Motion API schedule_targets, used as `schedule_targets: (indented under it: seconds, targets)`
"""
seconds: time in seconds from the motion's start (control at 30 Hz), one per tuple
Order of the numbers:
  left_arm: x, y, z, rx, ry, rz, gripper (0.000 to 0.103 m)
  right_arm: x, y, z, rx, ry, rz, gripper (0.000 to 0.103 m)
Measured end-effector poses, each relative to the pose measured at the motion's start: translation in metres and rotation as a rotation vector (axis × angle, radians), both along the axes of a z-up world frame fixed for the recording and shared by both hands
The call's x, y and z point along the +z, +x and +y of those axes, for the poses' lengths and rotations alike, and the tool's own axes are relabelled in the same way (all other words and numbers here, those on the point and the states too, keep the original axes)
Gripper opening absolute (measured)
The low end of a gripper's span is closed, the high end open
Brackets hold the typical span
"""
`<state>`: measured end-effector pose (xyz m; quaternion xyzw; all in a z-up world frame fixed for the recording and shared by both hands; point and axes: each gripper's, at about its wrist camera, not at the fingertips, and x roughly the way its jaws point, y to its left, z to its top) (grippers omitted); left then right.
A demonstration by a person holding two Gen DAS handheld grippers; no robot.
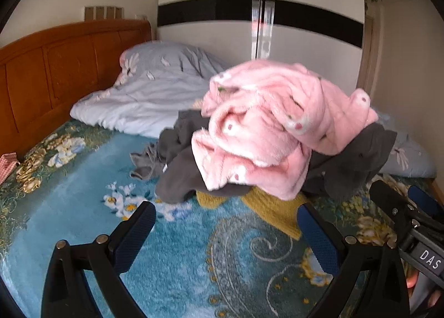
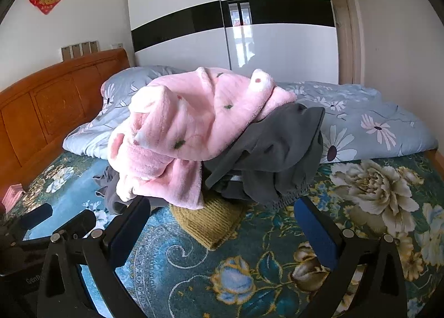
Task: Fold clothes
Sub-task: 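Approach the pink fleece garment on the clothes pile with both tools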
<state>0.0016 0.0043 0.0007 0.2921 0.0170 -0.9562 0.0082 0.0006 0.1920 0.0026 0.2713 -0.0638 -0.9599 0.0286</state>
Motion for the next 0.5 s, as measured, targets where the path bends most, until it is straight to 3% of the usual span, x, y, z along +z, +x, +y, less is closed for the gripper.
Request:
schedule_targets:
  seconds: [0.23, 0.5]
  targets:
    - [0.003, 0.011, -0.002, 0.044, -0.019, 0.178, 0.103, 0.002, 0.001, -0.008, 0.023, 0.019, 0.025, 0.103]
    - [-0.005, 0.007, -0.021, 0.046, 0.033, 0.147, 0.103, -0.001, -0.009, -0.019, 0.035, 0.032, 0.029, 0.103]
